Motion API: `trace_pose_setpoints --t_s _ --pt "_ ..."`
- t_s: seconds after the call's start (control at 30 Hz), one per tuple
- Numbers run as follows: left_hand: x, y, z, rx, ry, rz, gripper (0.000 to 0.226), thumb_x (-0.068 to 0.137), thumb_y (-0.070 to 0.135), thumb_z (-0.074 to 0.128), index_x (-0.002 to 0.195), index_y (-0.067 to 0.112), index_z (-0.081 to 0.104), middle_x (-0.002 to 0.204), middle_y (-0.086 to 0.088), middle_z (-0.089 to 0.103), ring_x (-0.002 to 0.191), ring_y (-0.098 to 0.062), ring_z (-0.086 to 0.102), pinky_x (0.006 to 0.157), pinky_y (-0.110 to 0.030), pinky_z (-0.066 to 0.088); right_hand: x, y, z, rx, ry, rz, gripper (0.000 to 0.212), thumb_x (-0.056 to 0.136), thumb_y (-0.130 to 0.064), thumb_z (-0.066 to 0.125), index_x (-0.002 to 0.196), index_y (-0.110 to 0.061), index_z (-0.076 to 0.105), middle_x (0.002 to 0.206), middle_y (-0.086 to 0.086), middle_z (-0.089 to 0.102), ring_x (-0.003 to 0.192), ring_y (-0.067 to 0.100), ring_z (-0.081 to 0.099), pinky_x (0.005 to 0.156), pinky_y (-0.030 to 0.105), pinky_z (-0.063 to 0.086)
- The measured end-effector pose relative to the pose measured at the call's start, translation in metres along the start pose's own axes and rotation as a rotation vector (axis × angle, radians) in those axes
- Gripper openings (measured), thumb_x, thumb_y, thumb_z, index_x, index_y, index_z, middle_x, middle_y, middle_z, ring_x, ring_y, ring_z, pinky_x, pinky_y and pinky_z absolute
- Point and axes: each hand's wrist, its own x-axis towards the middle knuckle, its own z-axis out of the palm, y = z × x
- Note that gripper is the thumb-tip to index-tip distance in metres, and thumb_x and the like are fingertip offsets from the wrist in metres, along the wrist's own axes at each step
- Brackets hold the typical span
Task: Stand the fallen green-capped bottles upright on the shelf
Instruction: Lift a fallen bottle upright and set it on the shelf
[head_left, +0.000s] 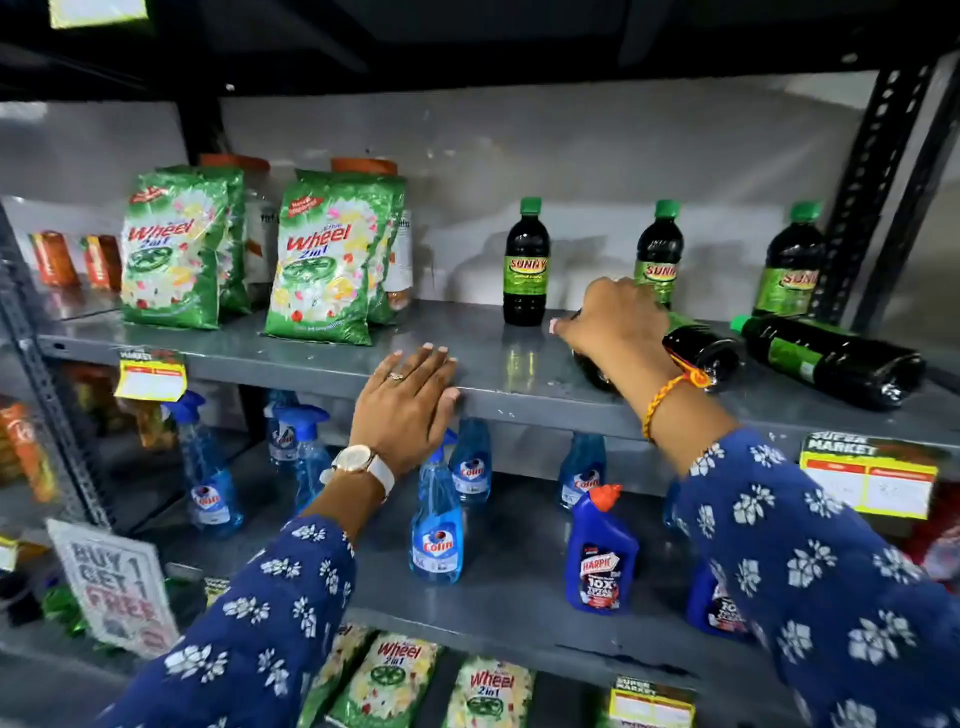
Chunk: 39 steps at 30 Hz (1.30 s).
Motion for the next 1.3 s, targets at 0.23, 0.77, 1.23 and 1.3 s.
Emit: trace_pose_setpoints --t_s 0.23,0.77,1.23,1.3 --pt "0.015 -0.002 0.015 -0.134 0.075 0.024 0.045 0.097 0.034 0.032 0.099 0.01 0.07 0.097 -0.008 0.072 0.081 -0.027 0.068 0.068 -0.033 0.053 0.032 -0.023 0.031 -0.255 -0.313 0.178 0.061 0.069 -0.043 0.073 0.12 -0.012 0.055 0.126 0.013 0.058 0.117 0.036 0.053 0.098 0.048 0.041" --pt "0.016 -0.002 0.045 -0.104 0.391 -0.023 0.037 0.095 0.026 0.037 0.079 0.017 0.069 0.082 0.001 0.071 0.069 -0.019 0.064 0.063 -0.032 0.04 0.03 -0.042 0.049 1.183 0.168 0.169 0.06 0.064 -0.027 0.083 0.116 -0.019 0.054 0.111 0.009 0.067 0.099 0.021 0.065 0.092 0.041 0.052" --pt "0.016 -0.002 0.045 -0.076 0.406 0.0 0.036 0.094 0.026 0.038 0.082 0.016 0.071 0.085 0.0 0.072 0.075 -0.018 0.066 0.072 -0.031 0.041 0.0 -0.033 0.066 1.119 -0.036 -0.014 0.083 0.067 -0.023 0.081 0.134 -0.021 0.031 0.117 -0.008 0.052 0.104 0.004 0.054 0.089 0.021 0.043" --pt "0.015 -0.002 0.044 -0.063 0.411 -0.004 0.036 0.094 0.026 0.039 0.082 0.016 0.071 0.085 -0.001 0.072 0.075 -0.019 0.066 0.072 -0.031 0.041 -0.001 -0.036 0.07 0.922 0.03 0.029 0.092 0.059 -0.03 0.087 0.129 -0.015 0.03 0.118 -0.003 0.046 0.102 0.008 0.052 0.089 0.024 0.043"
